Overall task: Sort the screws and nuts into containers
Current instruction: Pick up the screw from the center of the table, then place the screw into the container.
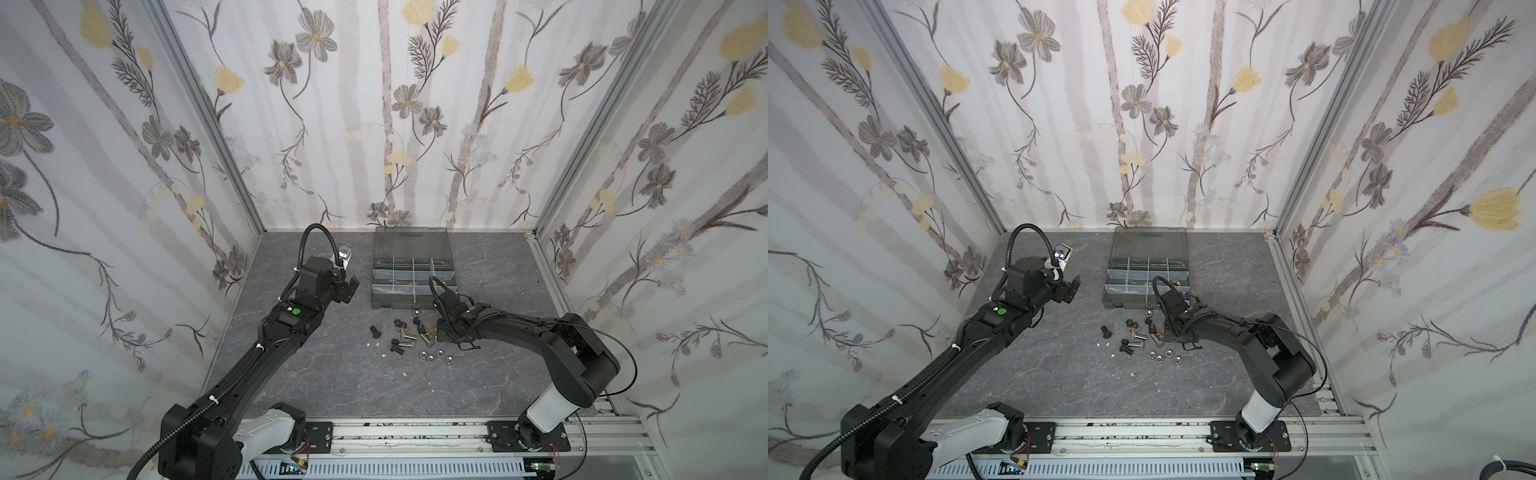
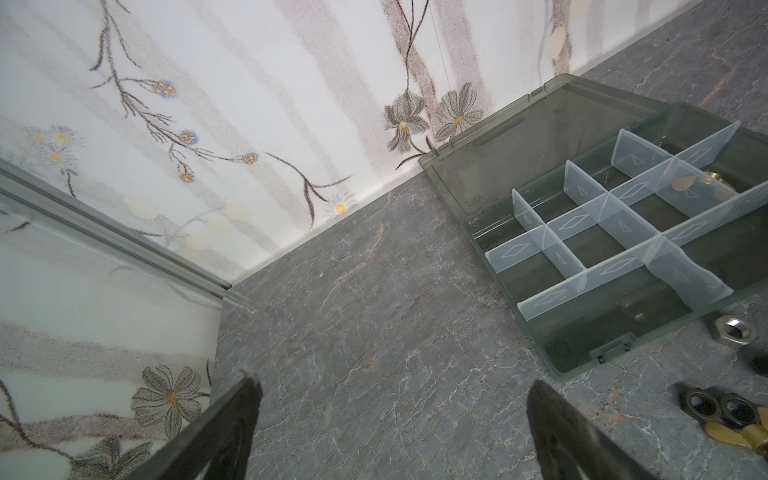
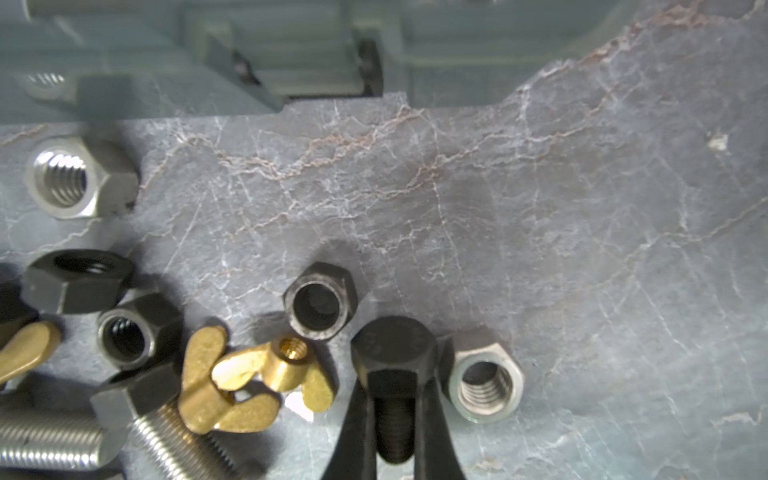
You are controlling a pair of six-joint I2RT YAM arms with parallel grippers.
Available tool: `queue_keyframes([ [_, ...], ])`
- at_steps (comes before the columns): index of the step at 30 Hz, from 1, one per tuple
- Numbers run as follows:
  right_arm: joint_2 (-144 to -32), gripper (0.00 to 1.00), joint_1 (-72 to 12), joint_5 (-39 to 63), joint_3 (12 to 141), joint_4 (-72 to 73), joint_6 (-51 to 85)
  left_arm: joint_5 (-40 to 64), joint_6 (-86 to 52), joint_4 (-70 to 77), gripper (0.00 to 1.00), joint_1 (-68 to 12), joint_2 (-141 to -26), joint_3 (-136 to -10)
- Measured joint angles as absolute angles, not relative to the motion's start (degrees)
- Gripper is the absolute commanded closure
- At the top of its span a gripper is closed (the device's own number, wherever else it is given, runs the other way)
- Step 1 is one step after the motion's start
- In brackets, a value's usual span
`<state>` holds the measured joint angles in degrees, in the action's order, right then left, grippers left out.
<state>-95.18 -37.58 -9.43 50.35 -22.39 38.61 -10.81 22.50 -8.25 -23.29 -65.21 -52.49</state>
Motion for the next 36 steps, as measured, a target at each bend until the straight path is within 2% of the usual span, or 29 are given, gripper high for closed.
queue_keyframes([
  [5,-92.95,1.0,-37.15,-8.43,52.51,-27.22,35.31,-11.09,22.63,-8.23,0.0,-23.31,-65.21,-52.49],
  [12,-89.8,1.0,-33.19,-8.64,64.07,-31.9,29.39,-11.6,22.72,-8.23,0.0,-23.33,-65.36,-52.49],
  [23,-101.69,1.0,-27.33,-9.15,75.57,-32.67,19.35,-12.49,22.74,-8.23,0.0,-23.68,-65.08,-52.36],
  [31,-107.5,0.99,-26.22,-9.06,78.26,-31.29,15.97,-13.13,22.83,-8.25,0.0,-23.92,-64.6,-52.05],
  [36,-109.12,0.94,-25.98,-9.3,78.87,-29.36,15.44,-13.34,23.03,-8.27,0.0,-23.97,-64.64,-51.99],
])
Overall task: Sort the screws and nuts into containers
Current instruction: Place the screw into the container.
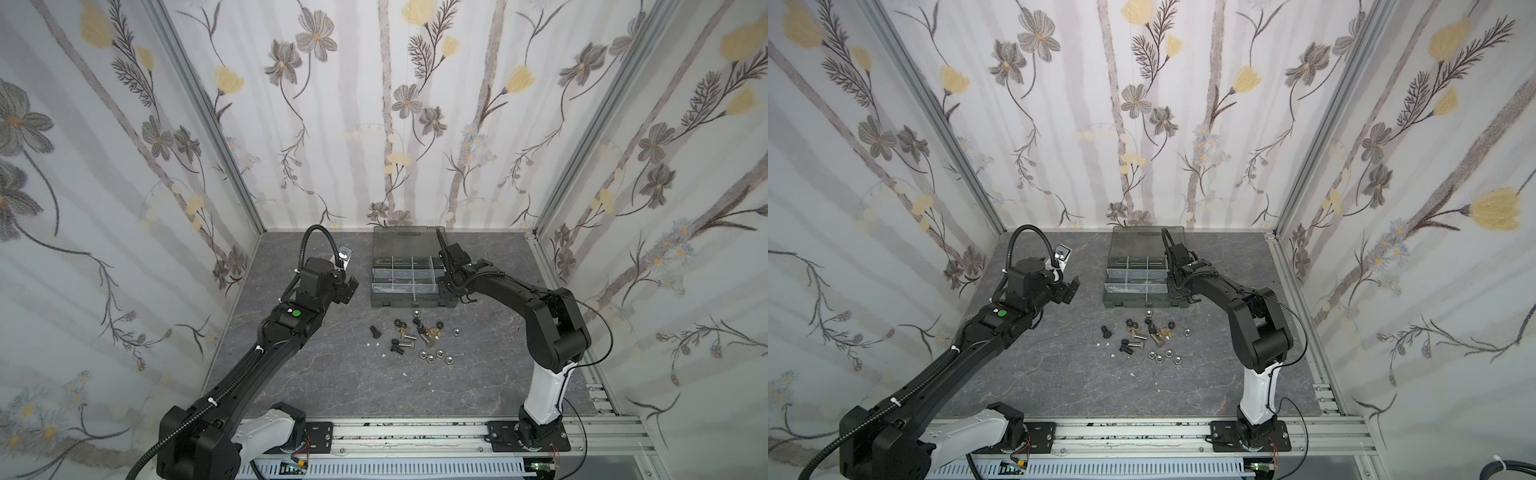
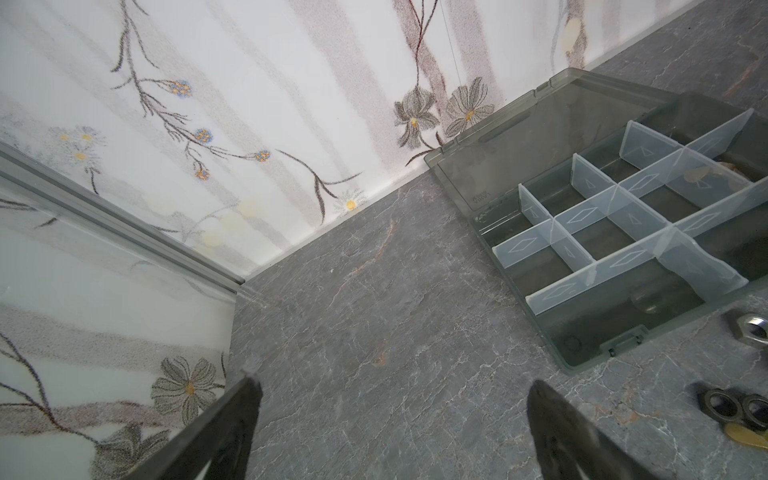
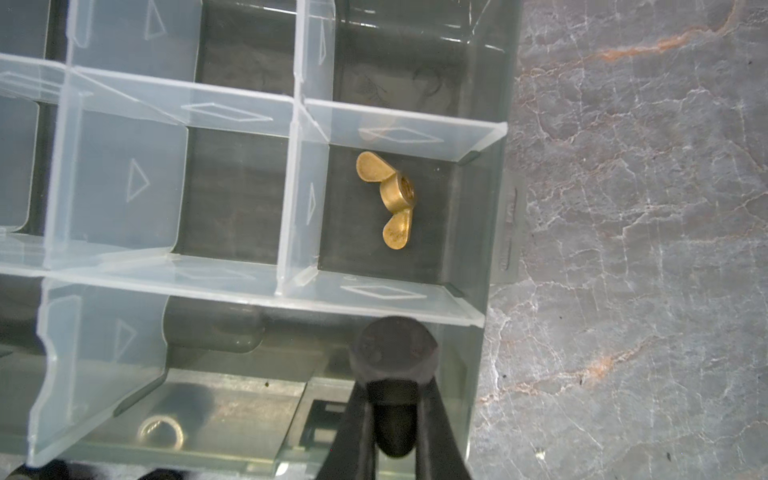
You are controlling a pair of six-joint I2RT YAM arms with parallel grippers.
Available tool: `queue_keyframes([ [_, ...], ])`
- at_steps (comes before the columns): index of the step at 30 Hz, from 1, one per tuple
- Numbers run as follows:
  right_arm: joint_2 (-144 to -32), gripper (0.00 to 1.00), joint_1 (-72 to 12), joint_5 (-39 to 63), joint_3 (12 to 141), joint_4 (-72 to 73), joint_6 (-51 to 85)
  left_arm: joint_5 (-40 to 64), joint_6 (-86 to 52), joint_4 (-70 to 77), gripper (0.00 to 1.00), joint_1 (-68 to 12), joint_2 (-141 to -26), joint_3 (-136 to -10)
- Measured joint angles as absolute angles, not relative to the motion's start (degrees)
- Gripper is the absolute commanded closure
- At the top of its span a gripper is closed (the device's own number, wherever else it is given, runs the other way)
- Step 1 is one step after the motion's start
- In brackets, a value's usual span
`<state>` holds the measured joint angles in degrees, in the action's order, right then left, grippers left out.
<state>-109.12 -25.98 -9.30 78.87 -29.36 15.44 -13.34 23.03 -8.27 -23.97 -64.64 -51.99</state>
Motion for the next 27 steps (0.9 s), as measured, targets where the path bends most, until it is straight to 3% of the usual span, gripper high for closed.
queue_keyframes([
  [13,-109.47,0.76,-25.91,-8.73,78.74,-29.02,14.46,-13.54,23.59,-8.29,0.0,-24.01,-65.04,-51.99],
  [27,-105.23,0.72,-26.15,-8.67,77.71,-30.06,14.46,-13.5,23.66,-8.34,0.0,-24.16,-65.04,-51.72],
])
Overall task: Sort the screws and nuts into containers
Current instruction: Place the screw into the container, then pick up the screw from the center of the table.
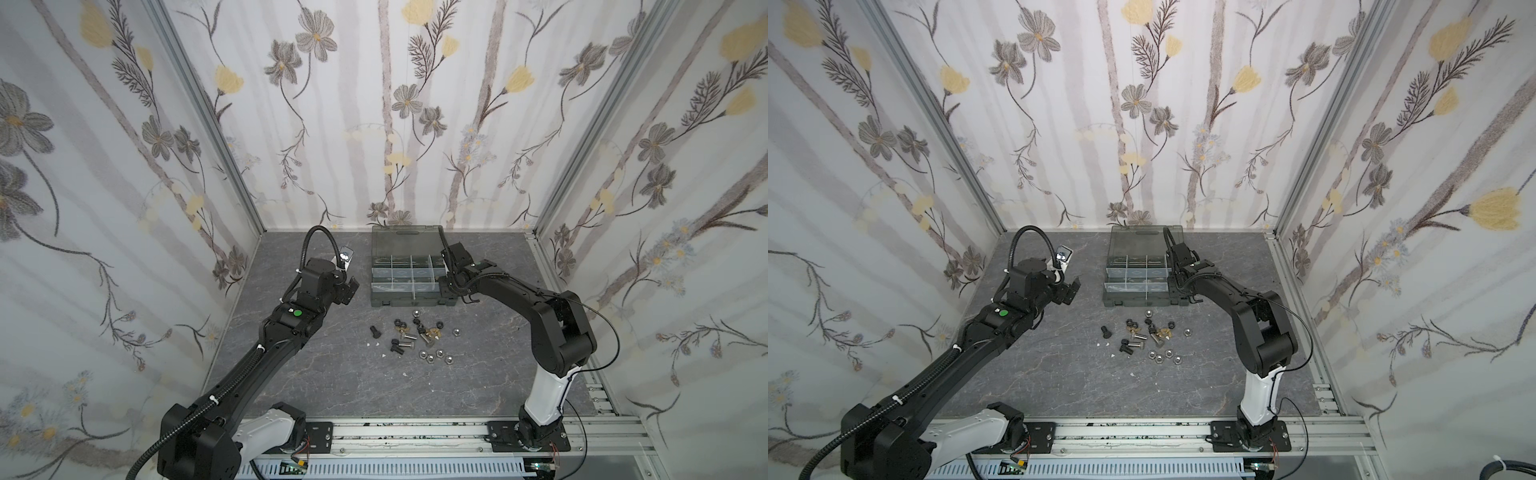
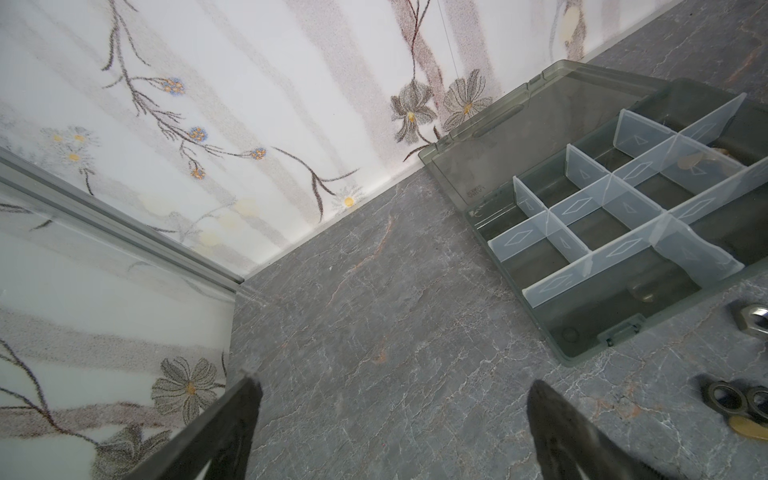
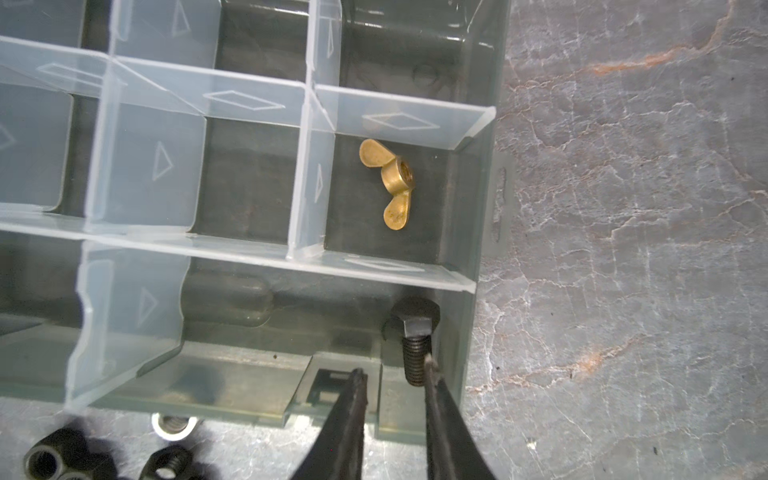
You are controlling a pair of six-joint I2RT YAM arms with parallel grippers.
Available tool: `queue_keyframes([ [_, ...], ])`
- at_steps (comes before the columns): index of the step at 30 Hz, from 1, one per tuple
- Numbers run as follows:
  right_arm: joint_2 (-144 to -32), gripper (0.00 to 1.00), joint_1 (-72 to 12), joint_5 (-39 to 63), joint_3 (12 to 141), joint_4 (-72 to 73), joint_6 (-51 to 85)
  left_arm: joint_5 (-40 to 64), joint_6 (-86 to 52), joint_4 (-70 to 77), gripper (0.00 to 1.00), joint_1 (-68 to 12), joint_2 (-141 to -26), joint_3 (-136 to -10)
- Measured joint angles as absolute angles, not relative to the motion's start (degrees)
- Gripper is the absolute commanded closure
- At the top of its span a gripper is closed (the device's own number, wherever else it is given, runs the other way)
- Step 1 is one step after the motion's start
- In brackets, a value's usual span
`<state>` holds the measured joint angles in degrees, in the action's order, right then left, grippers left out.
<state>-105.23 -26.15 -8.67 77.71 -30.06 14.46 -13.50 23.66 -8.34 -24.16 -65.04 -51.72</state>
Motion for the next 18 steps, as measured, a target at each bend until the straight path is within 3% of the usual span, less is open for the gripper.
queue_keyframes([
  [7,-98.08,0.62,-29.61,-6.33,74.67,-31.27,14.48,-13.47,23.81,-8.32,0.0,-24.16,-65.47,-51.72],
  [18,-94.35,0.6,-40.97,-1.3,64.86,-33.01,17.58,-12.34,23.77,-8.32,0.0,-24.18,-65.19,-51.72],
])
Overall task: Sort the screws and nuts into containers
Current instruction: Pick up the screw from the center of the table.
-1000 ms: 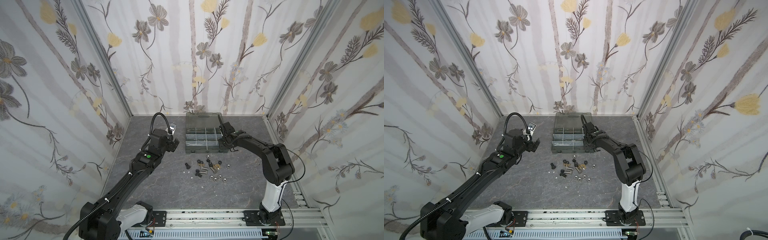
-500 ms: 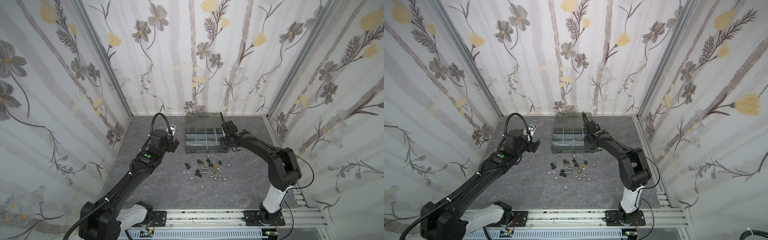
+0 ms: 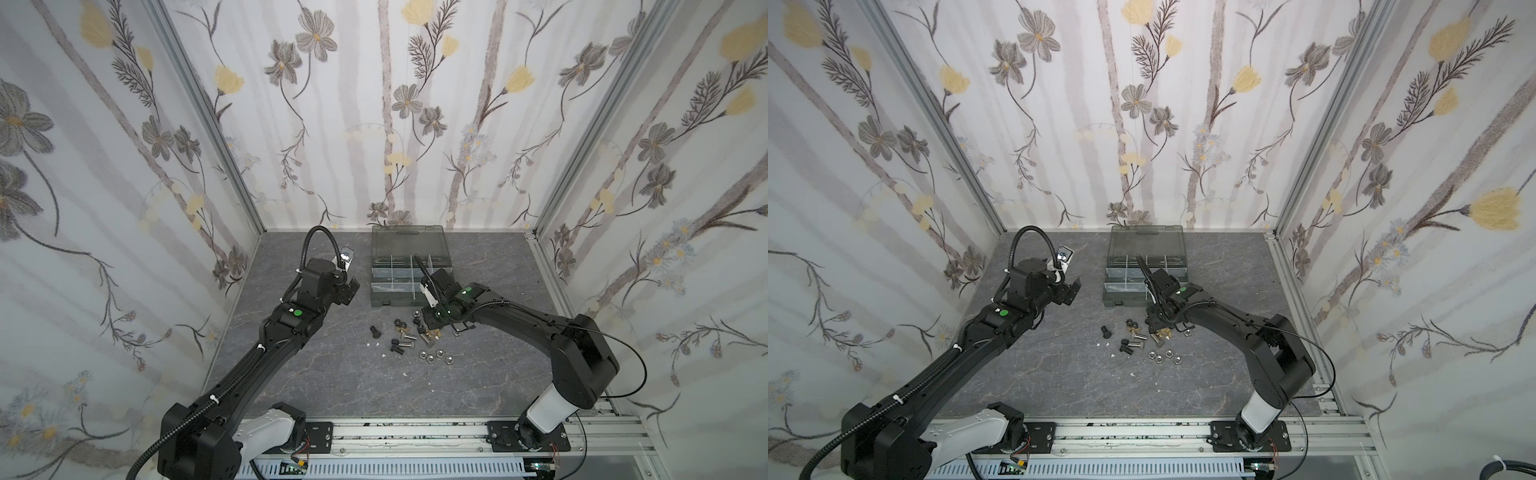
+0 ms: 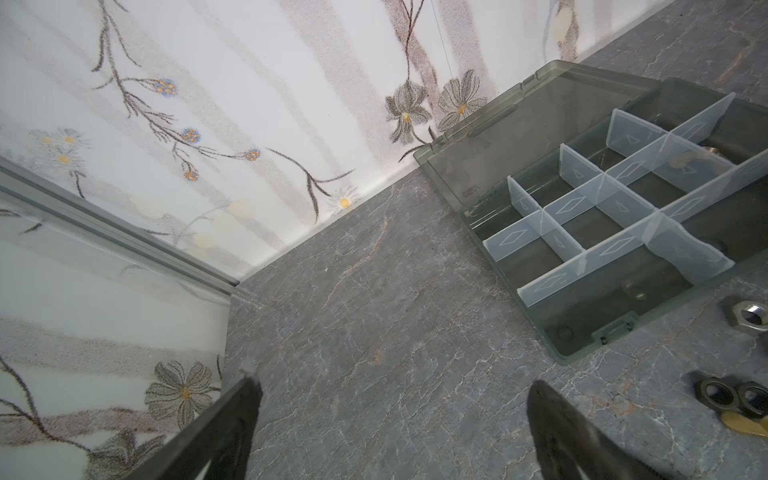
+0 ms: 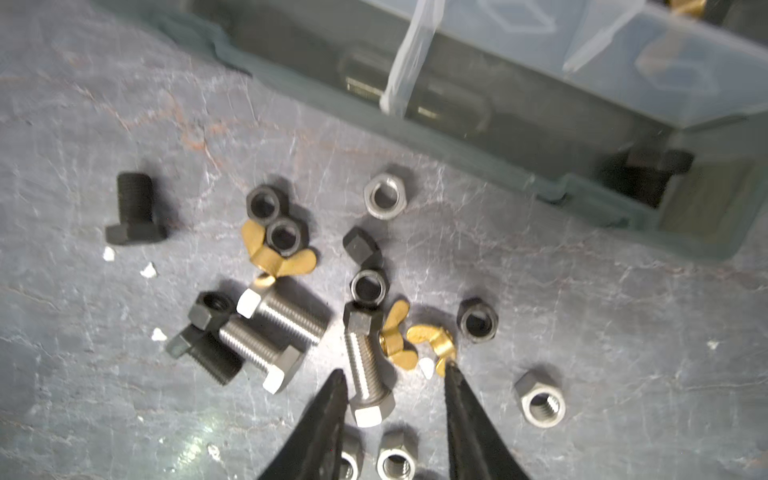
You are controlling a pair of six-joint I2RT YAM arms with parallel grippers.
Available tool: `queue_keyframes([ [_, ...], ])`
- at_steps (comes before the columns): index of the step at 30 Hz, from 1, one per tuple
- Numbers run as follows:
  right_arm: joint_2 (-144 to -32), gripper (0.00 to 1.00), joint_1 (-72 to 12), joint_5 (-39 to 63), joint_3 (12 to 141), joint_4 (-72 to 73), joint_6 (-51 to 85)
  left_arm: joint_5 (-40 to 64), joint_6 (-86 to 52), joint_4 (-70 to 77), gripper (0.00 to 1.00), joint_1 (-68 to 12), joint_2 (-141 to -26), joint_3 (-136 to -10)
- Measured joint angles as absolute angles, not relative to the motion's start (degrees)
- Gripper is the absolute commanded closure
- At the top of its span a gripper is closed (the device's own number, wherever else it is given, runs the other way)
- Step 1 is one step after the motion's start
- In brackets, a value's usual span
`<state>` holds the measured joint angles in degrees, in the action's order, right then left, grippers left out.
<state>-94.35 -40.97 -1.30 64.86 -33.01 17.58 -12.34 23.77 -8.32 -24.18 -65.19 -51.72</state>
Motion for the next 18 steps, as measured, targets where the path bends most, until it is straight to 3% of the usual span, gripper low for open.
queue_keyframes([
  [18,-99.57,0.65,-48.86,0.38,62.02,-32.32,19.42,-12.21,23.73,-8.27,0.0,-24.16,-64.05,-51.31],
])
